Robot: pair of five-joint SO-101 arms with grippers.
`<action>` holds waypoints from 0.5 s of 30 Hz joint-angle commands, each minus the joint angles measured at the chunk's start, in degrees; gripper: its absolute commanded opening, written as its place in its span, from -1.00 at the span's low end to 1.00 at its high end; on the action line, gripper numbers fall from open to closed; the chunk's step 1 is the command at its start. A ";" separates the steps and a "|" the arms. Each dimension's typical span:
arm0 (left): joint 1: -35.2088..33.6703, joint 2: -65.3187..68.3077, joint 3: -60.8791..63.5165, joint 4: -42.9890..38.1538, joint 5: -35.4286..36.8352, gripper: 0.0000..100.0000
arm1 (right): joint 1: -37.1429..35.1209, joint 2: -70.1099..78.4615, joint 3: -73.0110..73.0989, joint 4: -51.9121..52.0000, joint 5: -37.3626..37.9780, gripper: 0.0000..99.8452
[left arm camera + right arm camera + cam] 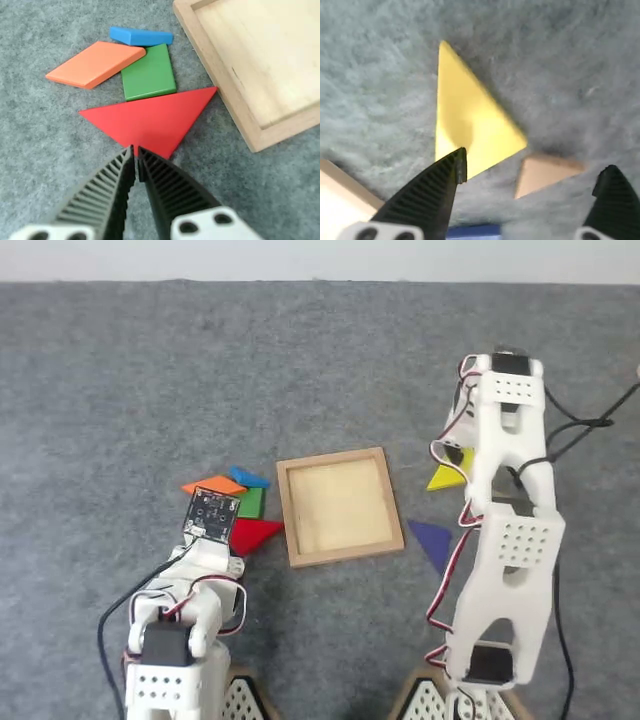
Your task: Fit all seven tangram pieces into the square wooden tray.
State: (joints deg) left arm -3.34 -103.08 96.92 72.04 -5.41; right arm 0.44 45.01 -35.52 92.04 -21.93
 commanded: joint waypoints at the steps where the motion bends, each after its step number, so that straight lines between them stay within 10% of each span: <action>1: -0.26 -1.23 -0.48 0.26 0.53 -0.97 | -4.88 -4.44 -2.73 1.19 -9.67 -0.20; 15: -0.35 -1.23 -0.48 0.26 0.53 -0.97 | -4.44 -1.63 -5.54 -6.64 -10.81 -0.20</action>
State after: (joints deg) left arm -3.34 -103.08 96.92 72.04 -5.41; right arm -6.15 45.01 -37.80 86.59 -32.22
